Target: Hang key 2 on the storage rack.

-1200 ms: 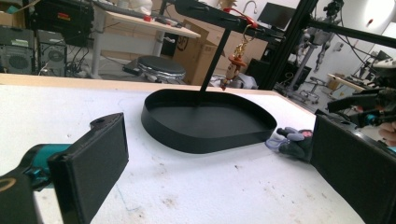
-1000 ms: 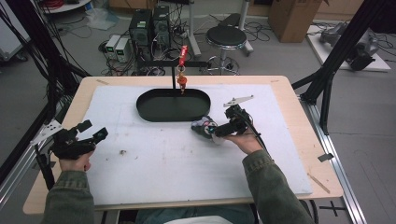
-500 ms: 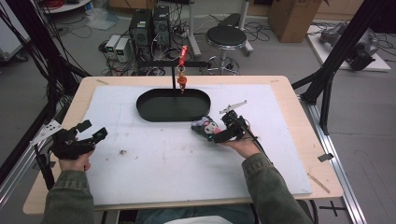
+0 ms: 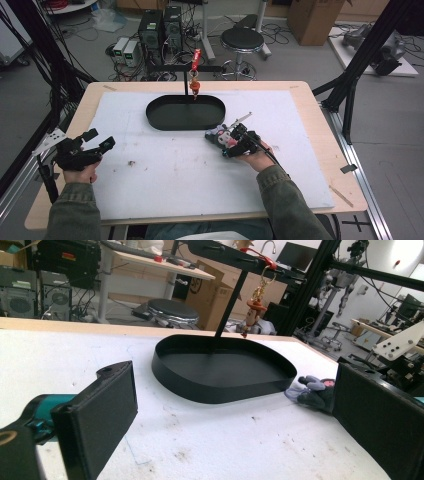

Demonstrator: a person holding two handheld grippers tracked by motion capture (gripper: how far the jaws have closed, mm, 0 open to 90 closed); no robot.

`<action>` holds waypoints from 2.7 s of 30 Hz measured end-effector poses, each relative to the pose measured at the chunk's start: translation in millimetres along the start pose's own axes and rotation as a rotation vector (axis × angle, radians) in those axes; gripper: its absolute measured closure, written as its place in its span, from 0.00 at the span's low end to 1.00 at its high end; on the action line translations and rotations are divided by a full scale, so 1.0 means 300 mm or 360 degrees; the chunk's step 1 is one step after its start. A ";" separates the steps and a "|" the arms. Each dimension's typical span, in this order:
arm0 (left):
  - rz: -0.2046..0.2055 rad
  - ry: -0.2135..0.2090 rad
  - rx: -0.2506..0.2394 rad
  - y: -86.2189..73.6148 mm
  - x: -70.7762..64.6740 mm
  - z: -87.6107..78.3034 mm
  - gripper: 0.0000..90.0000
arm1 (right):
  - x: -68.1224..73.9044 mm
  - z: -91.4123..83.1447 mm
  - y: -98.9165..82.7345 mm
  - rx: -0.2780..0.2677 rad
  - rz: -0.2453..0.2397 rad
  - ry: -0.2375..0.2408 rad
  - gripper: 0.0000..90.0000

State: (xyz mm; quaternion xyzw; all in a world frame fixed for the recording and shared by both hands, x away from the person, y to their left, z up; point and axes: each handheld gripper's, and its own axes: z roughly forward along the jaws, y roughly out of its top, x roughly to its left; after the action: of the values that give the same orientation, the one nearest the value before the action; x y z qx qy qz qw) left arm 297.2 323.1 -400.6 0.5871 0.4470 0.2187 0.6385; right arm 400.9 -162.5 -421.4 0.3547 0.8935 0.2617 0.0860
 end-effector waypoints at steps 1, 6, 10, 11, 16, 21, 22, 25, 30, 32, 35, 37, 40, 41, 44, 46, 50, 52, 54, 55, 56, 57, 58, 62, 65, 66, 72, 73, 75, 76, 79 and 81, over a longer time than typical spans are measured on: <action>0.0001 -0.0001 0.0000 0.000 0.000 0.000 0.06 | 0.001 -0.003 0.000 -0.0001 0.0019 0.0001 0.45; 0.0001 -0.0004 -0.0001 0.000 0.000 0.002 0.06 | 0.000 -0.030 0.001 -0.0046 0.0042 0.0027 0.50; 0.0003 0.0001 -0.0002 0.000 0.000 0.001 0.06 | -0.005 -0.038 -0.002 -0.0042 0.0061 0.0030 0.52; 0.0002 0.0002 -0.0004 0.000 0.000 0.000 0.06 | -0.003 -0.041 -0.003 -0.0042 0.0065 0.0021 0.52; 0.0002 0.0001 -0.0002 0.000 0.000 0.000 0.06 | -0.005 -0.062 -0.005 -0.0083 0.0091 0.0036 0.54; -0.0001 0.0001 -0.0002 0.000 0.000 0.000 0.06 | -0.015 -0.095 -0.005 -0.0149 0.0142 0.0088 0.55; 0.0000 0.0000 -0.0002 0.000 0.000 0.000 0.06 | -0.015 -0.104 -0.003 -0.0161 0.0150 0.0084 0.55; 0.0000 0.0000 -0.0001 0.000 -0.001 0.001 0.06 | -0.017 -0.130 0.006 -0.0200 0.0169 0.0091 0.55; 0.0001 0.0005 -0.0008 0.001 -0.001 0.000 0.06 | -0.010 -0.177 0.029 -0.0264 0.0167 0.0089 0.55; 0.0001 0.0004 -0.0009 0.001 -0.001 0.000 0.06 | -0.007 -0.196 0.039 -0.0299 0.0139 0.0085 0.55; -0.0002 0.0003 -0.0012 0.001 -0.001 0.000 0.06 | -0.004 -0.223 0.058 -0.0339 0.0128 0.0073 0.55; -0.0004 0.0003 -0.0014 0.001 -0.001 0.000 0.06 | -0.001 -0.238 0.073 -0.0347 0.0119 0.0067 0.55; -0.0005 0.0005 -0.0014 0.001 0.001 0.000 0.06 | 0.003 -0.255 0.094 -0.0368 0.0103 0.0061 0.55; -0.0005 0.0005 -0.0013 0.001 0.001 0.000 0.06 | 0.004 -0.261 0.101 -0.0375 0.0103 0.0057 0.55; 0.0000 0.0002 -0.0015 0.001 0.001 -0.002 0.06 | 0.006 -0.276 0.119 -0.0416 0.0087 0.0023 0.55; 0.0001 0.0002 -0.0015 0.001 0.001 -0.001 0.06 | 0.006 -0.287 0.129 -0.0451 0.0074 0.0017 0.55; -0.0001 0.0000 -0.0015 0.001 -0.001 0.000 0.06 | 0.004 -0.306 0.156 -0.0463 0.0077 -0.0011 0.55; -0.0004 0.0002 -0.0020 0.001 0.000 0.000 0.06 | 0.001 -0.316 0.171 -0.0478 0.0075 -0.0015 0.55; -0.0004 0.0002 -0.0020 0.001 0.001 0.000 0.06 | 0.000 -0.327 0.187 -0.0491 0.0068 -0.0021 0.55; -0.0003 0.0004 -0.0018 0.001 0.002 0.000 0.06 | 0.000 -0.334 0.197 -0.0501 0.0072 -0.0019 0.55; -0.0004 0.0002 -0.0018 0.001 0.002 0.000 0.06 | 0.000 -0.338 0.202 -0.0508 0.0068 -0.0016 0.55; -0.0003 0.0001 -0.0019 0.001 0.002 0.000 0.06 | 0.003 -0.346 0.211 -0.0515 0.0067 -0.0019 0.55; -0.0006 -0.0001 -0.0022 0.001 0.002 0.000 0.06 | 0.003 -0.350 0.216 -0.0519 0.0068 -0.0021 0.55; -0.0006 -0.0002 -0.0025 0.001 0.002 -0.001 0.06 | -0.003 -0.372 0.242 -0.0544 0.0068 -0.0037 0.55; -0.0006 -0.0002 -0.0027 0.002 0.002 -0.002 0.06 | -0.014 -0.385 0.259 -0.0567 0.0079 -0.0051 0.55; -0.0007 -0.0002 -0.0027 0.002 0.002 -0.002 0.06 | -0.019 -0.387 0.264 -0.0571 0.0073 -0.0058 0.55; -0.0007 -0.0008 -0.0019 0.001 0.000 0.001 0.06 | -0.040 -0.400 0.290 -0.0632 0.0093 -0.0091 0.55; -0.0008 -0.0007 -0.0023 0.001 0.001 0.001 0.06 | -0.045 -0.401 0.295 -0.0634 0.0095 -0.0095 0.55; -0.0009 -0.0005 -0.0024 0.002 0.002 -0.001 0.06 | -0.052 -0.403 0.303 -0.0626 0.0101 -0.0115 0.55; -0.0010 -0.0005 -0.0026 0.002 0.002 -0.001 0.06 | -0.053 -0.405 0.311 -0.0623 0.0119 -0.0120 0.55; -0.0010 -0.0006 -0.0026 0.002 0.002 0.000 0.06 | -0.061 -0.410 0.325 -0.0641 0.0122 -0.0121 0.55; -0.0011 -0.0005 -0.0025 0.002 0.003 0.000 0.06 | -0.062 -0.413 0.334 -0.0643 0.0129 -0.0121 0.55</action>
State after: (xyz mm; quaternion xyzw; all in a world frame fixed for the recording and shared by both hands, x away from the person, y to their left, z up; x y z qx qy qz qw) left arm 297.7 324.0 -400.4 0.5809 0.4464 0.2190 0.6445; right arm 431.6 -164.4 -264.1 0.3754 0.8039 0.4253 0.1786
